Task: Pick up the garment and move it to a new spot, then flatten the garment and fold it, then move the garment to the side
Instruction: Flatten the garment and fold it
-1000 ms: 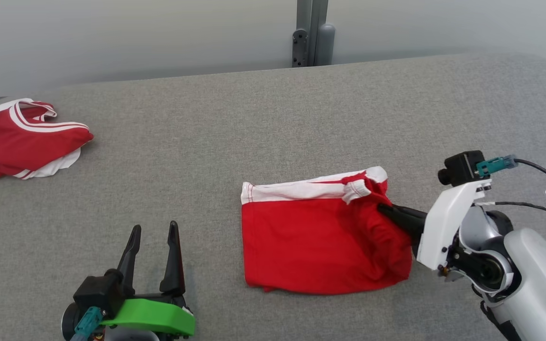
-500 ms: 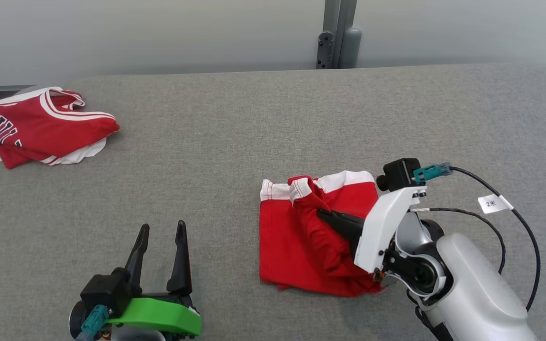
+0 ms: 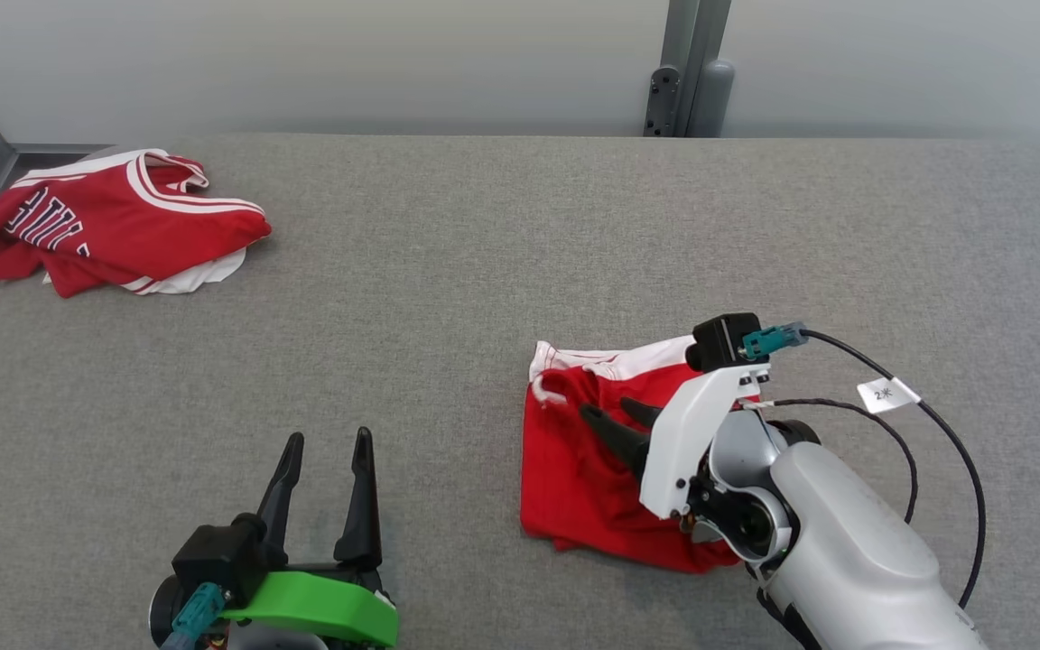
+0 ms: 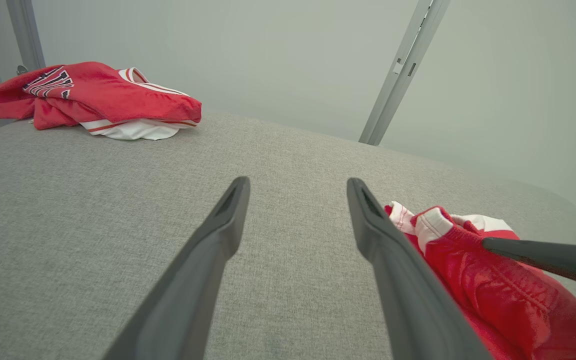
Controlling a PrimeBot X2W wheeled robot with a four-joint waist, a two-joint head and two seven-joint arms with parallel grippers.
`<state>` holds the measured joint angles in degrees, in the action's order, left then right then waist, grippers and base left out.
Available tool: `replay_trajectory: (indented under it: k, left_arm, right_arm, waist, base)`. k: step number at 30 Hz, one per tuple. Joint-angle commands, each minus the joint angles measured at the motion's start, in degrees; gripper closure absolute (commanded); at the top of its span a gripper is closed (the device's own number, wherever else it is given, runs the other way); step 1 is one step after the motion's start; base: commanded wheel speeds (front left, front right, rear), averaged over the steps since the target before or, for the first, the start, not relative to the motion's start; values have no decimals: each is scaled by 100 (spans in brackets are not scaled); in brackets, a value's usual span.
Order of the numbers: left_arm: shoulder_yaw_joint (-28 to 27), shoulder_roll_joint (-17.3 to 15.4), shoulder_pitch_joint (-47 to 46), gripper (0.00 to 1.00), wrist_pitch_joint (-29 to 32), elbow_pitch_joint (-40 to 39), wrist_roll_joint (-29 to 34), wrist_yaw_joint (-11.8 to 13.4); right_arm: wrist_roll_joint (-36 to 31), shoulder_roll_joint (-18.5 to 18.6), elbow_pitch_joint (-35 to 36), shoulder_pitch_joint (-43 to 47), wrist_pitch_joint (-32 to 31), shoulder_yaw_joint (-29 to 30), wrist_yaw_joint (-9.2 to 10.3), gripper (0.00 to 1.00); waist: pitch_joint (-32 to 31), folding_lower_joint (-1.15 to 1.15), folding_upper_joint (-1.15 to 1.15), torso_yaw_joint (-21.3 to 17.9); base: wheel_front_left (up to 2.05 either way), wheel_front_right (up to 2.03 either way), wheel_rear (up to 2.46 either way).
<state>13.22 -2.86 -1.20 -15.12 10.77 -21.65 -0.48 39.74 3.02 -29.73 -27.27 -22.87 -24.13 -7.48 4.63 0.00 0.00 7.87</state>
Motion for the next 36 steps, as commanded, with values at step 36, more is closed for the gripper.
replay_trajectory:
  k: [36]
  left_arm:
    - [-213,-8,18,0,-4,-102,184,159]
  right_arm:
    - [-2246,141,1141,1461,3791,1549,-1,0]
  waist:
    - [-183,0,0,-655]
  base:
    - [0,0,0]
